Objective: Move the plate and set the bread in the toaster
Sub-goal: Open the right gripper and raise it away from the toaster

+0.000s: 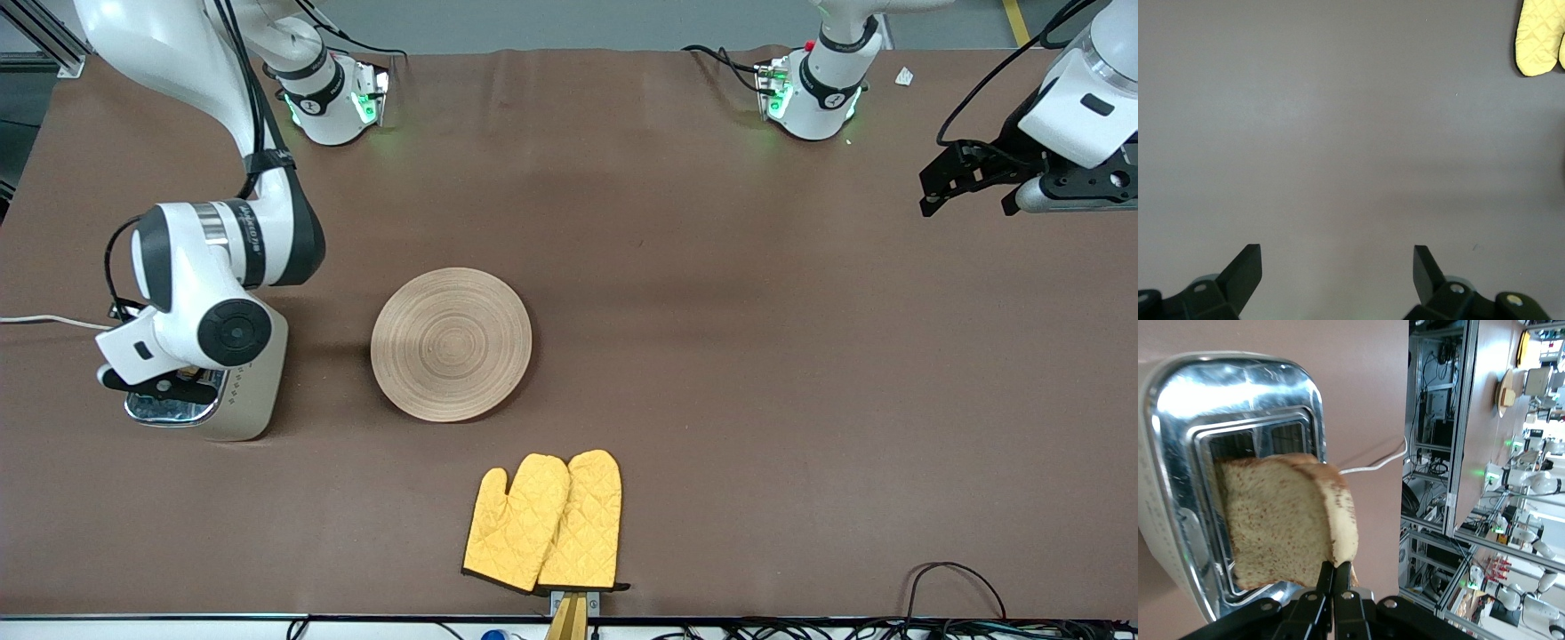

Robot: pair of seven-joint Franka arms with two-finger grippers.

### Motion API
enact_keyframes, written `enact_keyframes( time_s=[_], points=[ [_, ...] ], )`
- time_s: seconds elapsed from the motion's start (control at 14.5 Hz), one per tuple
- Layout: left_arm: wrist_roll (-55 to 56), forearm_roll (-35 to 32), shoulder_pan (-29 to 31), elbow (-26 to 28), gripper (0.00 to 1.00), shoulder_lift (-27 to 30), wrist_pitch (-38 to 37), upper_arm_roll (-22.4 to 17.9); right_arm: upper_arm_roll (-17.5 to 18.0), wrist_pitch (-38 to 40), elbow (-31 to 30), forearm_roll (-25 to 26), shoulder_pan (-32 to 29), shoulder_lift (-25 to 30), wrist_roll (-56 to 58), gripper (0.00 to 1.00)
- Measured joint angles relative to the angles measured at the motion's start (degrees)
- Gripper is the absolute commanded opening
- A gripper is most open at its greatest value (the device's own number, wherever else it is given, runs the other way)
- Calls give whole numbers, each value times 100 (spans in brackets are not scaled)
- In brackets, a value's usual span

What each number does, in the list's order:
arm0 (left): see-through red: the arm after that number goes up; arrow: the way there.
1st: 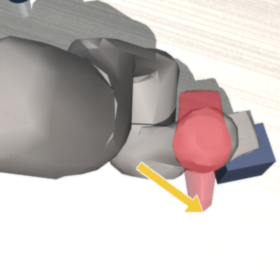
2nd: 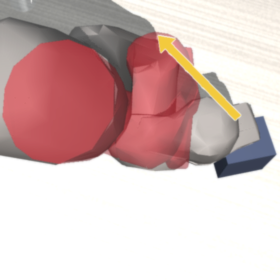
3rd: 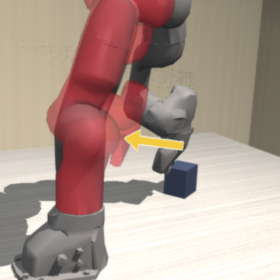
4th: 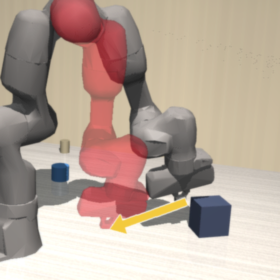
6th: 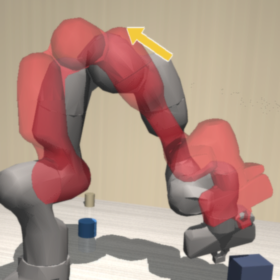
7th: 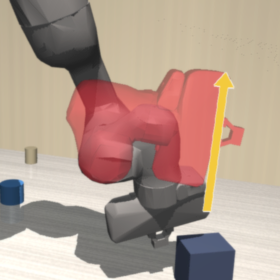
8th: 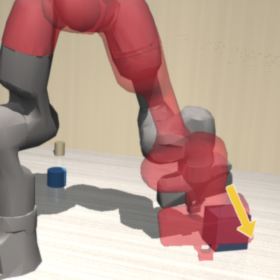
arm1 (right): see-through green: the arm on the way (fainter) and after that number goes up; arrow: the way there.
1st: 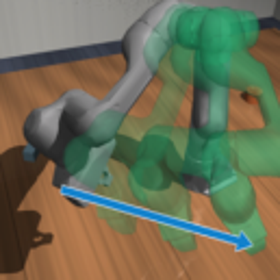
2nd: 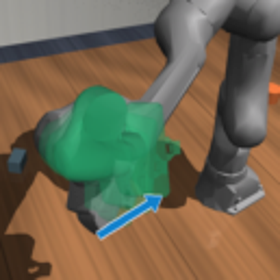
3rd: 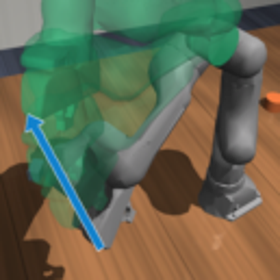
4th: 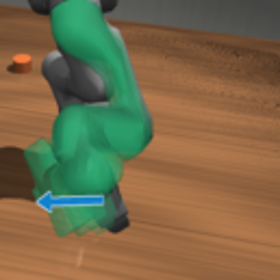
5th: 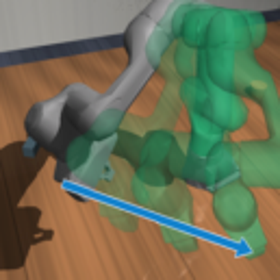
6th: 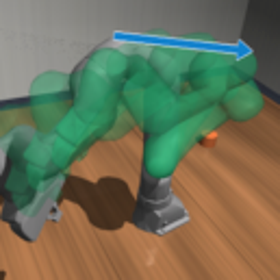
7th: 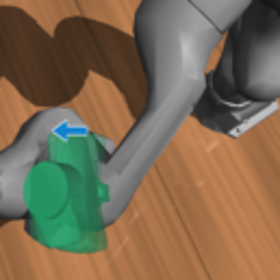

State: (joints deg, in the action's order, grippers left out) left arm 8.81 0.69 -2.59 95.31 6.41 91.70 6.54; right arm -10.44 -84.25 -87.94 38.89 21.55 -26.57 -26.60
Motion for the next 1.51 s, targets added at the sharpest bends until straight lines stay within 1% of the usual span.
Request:
enact_keyframes(
  time_s=[0.21, 0.28, 0.34, 0.41, 0.48, 0.62, 0.69, 0.76, 0.89, 0.96, 1.17, 1.38, 1.44, 1.51],
  points=[
    [4, 0, -12, -5, 100, 0, -2, 34, 6, -135, 0, 316, 52, -162, -51, 1],
    [4, 0, -12, -8, 100, 0, -2, 43, 6, -177, 2, 410, 54, -182, -62, 6],
    [4, 0, -11, -8, 100, 0, -2, 44, 4, -230, 2, 457, 54, -188, -73, 37],
    [4, 0, -11, -8, 100, 0, -3, 44, 3, -280, 6, 471, 52, -187, -80, 84],
    [5, 0, -11, -8, 100, 0, -6, 45, 1, -313, 14, 471, 46, -187, -88, 100],
    [5, -1, -6, -18, 100, -4, -6, 40, -2, -336, 24, 439, 15, -187, -96, 100],
    [5, -1, -3, -26, 100, -10, -9, 36, -5, -363, 43, 324, -10, -187, -104, 100],
    [5, -17, -3, -34, 100, -17, -13, 39, -13, -382, 139, 19, -50, -184, -111, 100],
    [4, -146, -4, -68, 100, -42, -13, 49, -41, -318, 535, -811, -163, -96, -84, 100],
    [4, -162, -4, -86, 100, -53, -13, 50, -48, -156, 743, -1227, -226, 35, -54, 100],
    [2, -162, -5, -101, 100, -65, -15, 52, -64, 116, 1023, -2516, -535, 738, 32, 100],
    [2, -162, -4, -161, 100, -65, -107, 52, -70, 79, 963, -3578, -961, 1506, 192, 100],
    [2, -162, -5, -189, 100, -65, -204, 54, -71, -86, 833, -3826, -1066, 1781, 375, 100],
    [2, -162, -8, -209, 100, -65, -291, 57, -71, -239, 613, -3940, -1122, 2086, 567, 100]
  ],
)
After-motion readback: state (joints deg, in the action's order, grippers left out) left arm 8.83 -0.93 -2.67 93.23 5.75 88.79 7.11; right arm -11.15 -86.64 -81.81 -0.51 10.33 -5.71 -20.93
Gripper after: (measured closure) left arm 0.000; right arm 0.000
